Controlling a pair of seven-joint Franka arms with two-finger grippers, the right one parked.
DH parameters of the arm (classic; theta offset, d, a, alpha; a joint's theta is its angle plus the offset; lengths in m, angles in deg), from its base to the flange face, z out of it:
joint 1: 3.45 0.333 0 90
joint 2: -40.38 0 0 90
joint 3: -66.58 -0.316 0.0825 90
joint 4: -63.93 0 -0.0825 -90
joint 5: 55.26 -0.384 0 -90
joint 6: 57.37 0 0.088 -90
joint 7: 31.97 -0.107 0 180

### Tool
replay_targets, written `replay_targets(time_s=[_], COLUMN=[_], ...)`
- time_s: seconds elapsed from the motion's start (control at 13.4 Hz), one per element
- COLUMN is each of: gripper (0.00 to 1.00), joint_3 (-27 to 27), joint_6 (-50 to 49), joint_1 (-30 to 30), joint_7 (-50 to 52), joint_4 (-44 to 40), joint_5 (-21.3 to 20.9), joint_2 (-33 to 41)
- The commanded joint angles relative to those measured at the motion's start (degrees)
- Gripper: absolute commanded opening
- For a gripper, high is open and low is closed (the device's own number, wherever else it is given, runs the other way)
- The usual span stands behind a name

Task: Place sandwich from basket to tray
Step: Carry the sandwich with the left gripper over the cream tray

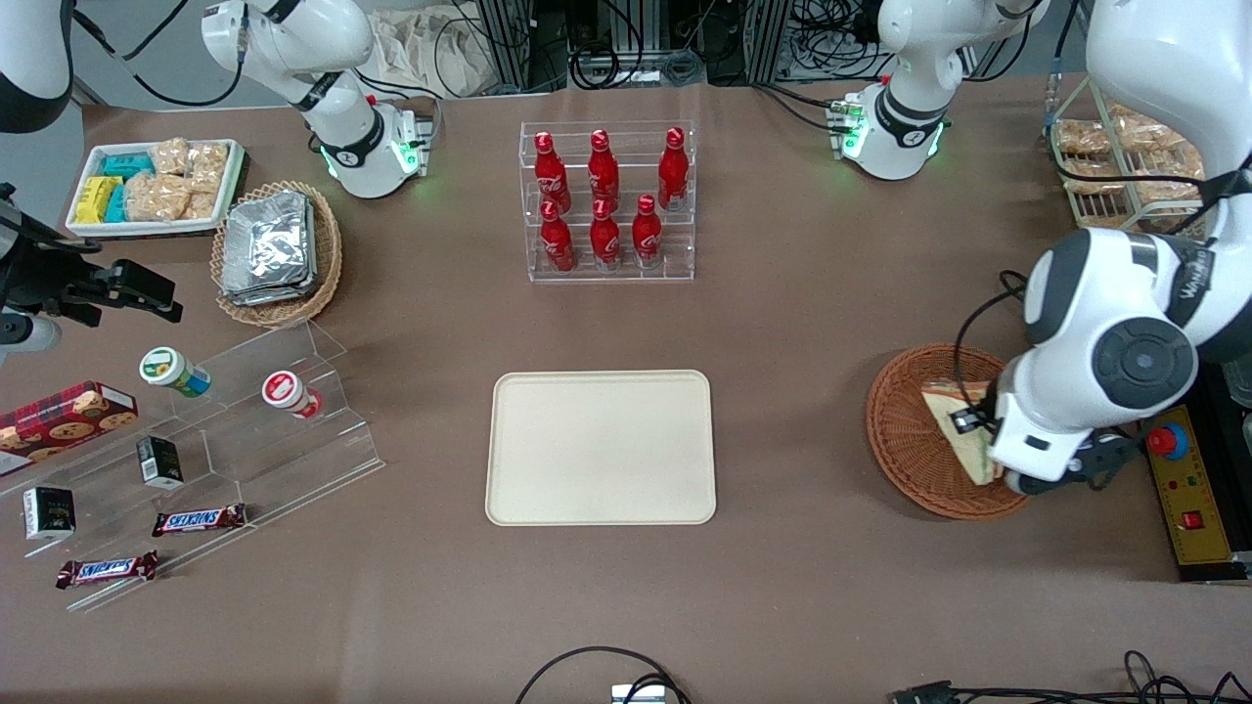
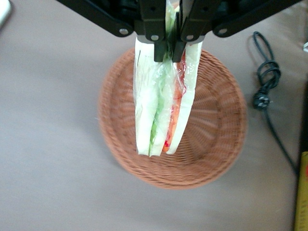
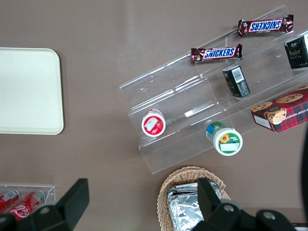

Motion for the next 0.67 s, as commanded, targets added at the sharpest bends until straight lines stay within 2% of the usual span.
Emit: replay_targets(time_s=[0.0, 0.15, 0.3, 0.45, 0.6], gripper=[0.12, 0.12, 0.14, 0.13, 0.13], joint_3=[7.89, 13.18, 13.55, 13.2, 12.59], joint_6=[-1.09, -0.39, -0.12, 0.23, 3.29], joint_1=[-0.03, -0.9, -4.93, -9.84, -11.8], joint_7=[-0.1, -0.09, -0.35, -0.27, -0.44], joint_4=[-0.97, -1.32, -4.39, -5.8, -5.81], joint_5=[-0.33, -0.77, -0.95, -1.21, -2.08], joint_2=[-0.78, -3.84, -7.8, -10.61, -13.78])
